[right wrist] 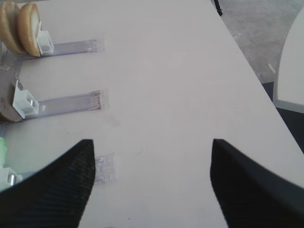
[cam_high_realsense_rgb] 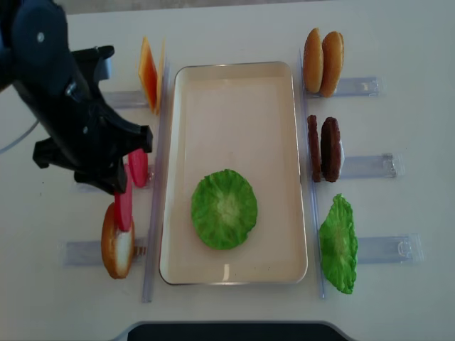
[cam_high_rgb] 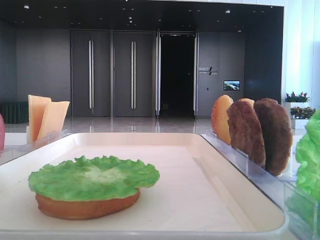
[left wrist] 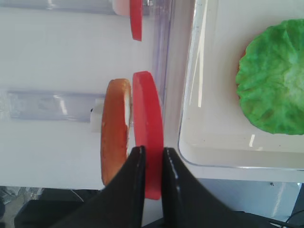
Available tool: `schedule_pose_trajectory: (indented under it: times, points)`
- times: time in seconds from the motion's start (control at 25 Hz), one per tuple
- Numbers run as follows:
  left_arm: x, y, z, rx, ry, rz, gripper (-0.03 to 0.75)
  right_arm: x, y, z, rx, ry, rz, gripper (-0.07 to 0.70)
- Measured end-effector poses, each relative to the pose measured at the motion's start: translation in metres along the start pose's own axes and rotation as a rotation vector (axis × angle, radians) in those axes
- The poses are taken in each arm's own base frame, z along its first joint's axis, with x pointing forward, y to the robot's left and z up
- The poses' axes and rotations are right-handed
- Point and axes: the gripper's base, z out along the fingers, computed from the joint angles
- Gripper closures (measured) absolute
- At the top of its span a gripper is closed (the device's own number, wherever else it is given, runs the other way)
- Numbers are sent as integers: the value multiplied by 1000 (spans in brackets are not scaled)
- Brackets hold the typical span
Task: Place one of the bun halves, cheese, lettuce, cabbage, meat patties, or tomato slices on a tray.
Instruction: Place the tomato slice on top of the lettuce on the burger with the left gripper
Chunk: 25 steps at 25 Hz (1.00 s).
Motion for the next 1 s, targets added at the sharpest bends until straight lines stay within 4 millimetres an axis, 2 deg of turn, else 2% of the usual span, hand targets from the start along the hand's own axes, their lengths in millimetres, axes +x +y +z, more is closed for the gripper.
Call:
schedule_pose_trajectory:
  times: [0.2, 0.36, 0.64, 0.8, 1.0]
  points:
    - [13, 7, -8, 28, -20, -23, 655, 0, 0, 0, 0, 0, 0, 118]
    - [17, 7, 5, 49, -20, -27, 655, 0, 0, 0, 0, 0, 0, 118]
    - [15, -9, 22, 260, -104, 13, 655, 0, 0, 0, 0, 0, 0, 118]
    - [20, -16, 26, 350, -89, 58, 655, 0, 0, 0, 0, 0, 0, 118]
    - [30, -19, 43, 489, -68, 75, 655, 0, 0, 0, 0, 0, 0, 118]
